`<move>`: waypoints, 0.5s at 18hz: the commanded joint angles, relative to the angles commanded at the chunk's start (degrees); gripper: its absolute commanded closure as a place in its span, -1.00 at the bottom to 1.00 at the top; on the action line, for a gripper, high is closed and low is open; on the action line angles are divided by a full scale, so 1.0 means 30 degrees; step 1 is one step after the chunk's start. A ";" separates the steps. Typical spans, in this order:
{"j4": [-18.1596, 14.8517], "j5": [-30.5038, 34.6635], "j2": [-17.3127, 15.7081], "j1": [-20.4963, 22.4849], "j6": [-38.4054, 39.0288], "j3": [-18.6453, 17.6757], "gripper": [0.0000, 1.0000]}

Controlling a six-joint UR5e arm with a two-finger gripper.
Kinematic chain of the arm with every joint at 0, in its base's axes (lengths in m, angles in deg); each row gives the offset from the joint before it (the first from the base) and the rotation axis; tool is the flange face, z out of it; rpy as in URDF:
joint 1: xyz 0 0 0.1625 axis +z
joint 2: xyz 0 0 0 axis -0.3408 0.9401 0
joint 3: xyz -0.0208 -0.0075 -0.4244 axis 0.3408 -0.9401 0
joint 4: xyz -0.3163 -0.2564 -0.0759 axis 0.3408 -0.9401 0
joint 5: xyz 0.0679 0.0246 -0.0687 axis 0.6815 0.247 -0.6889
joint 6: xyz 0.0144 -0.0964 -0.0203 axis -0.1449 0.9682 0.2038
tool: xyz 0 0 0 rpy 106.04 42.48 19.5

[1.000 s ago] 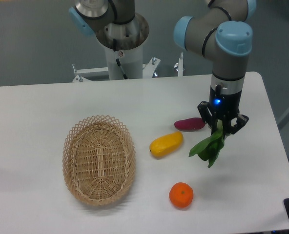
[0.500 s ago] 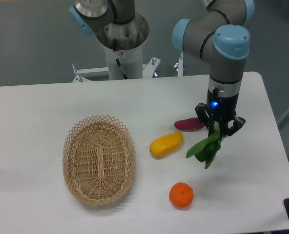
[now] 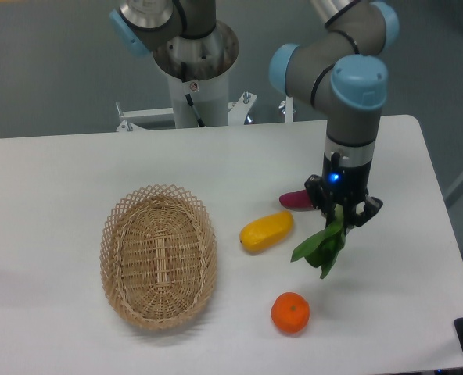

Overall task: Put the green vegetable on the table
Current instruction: 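Lower the held green bok choy toward the table beside the orange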

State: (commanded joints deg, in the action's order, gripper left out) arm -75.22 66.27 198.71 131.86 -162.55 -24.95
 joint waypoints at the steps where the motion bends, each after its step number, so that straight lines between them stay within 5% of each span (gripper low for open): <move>1: 0.0381 0.0818 0.0410 -0.0145 0.0000 0.0000 0.29; 9: 0.0766 0.2379 0.2054 -0.0586 0.0264 0.0410 0.29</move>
State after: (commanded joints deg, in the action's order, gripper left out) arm -72.92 73.41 204.88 130.11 -161.75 -23.72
